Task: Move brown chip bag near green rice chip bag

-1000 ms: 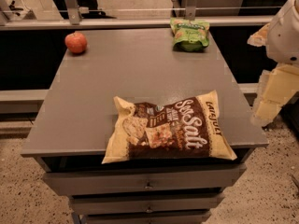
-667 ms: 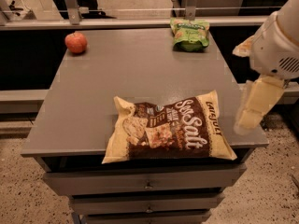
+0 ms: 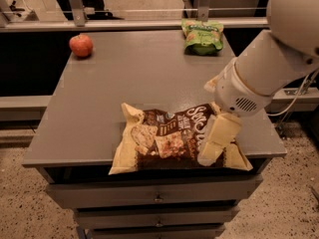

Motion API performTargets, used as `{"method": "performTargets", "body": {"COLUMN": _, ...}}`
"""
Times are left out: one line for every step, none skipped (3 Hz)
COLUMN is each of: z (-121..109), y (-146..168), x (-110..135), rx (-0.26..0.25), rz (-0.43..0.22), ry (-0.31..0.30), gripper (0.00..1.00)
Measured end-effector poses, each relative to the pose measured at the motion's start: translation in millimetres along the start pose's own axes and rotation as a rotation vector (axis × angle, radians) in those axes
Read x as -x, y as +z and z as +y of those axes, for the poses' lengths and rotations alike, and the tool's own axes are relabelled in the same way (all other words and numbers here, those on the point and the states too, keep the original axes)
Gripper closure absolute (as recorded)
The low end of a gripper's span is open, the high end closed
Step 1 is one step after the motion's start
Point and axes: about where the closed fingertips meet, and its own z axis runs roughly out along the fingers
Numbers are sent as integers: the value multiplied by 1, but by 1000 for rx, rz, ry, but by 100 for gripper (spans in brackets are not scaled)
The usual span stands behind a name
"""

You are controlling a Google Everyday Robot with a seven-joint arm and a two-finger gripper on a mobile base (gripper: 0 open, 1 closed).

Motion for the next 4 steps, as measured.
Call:
{"method": "performTargets", "body": {"z": 9, "y": 35, "x": 17, "rx": 37, "rz": -38, "ry": 0, "gripper": 23}}
{"method": "performTargets", "body": {"z": 8, "y": 41, "x": 21, "rx": 35, "rz": -54, "ry": 7, "gripper": 46}}
{"method": "performTargets", "body": {"z": -1, "y": 35, "x": 20, "rx": 11, "rz": -56, "ry": 18, "gripper": 69}}
{"method": "performTargets", "body": {"z": -23, "y": 11, "x": 14, "rx": -57, "rz": -55, "ry": 33, "gripper": 93}}
